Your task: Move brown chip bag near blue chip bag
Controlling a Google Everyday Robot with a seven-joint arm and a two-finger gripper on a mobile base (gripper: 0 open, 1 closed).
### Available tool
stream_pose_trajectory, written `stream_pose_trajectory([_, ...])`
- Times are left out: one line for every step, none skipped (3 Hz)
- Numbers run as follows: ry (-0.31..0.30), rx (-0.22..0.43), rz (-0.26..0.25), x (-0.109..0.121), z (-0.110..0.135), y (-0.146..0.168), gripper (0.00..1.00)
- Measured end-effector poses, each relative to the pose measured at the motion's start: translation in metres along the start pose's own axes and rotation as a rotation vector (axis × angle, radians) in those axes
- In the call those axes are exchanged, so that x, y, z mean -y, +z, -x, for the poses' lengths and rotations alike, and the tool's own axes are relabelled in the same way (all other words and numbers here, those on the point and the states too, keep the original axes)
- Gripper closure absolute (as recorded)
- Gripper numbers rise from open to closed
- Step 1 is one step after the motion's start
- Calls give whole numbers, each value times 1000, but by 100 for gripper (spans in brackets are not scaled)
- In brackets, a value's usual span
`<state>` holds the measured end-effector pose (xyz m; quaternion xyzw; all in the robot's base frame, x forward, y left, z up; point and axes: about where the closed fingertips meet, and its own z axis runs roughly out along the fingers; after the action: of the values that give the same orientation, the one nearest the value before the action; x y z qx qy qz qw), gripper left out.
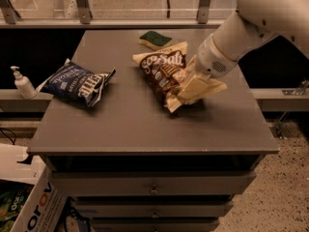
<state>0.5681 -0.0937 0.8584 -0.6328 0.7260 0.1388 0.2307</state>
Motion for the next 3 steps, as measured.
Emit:
stream_pose_trajectory([-67, -1, 77, -32, 26, 25, 100])
stream_pose_trajectory([-73, 0, 84, -35, 30, 27, 100])
stream_pose_trajectory([-98, 7, 111, -47, 42, 34, 100])
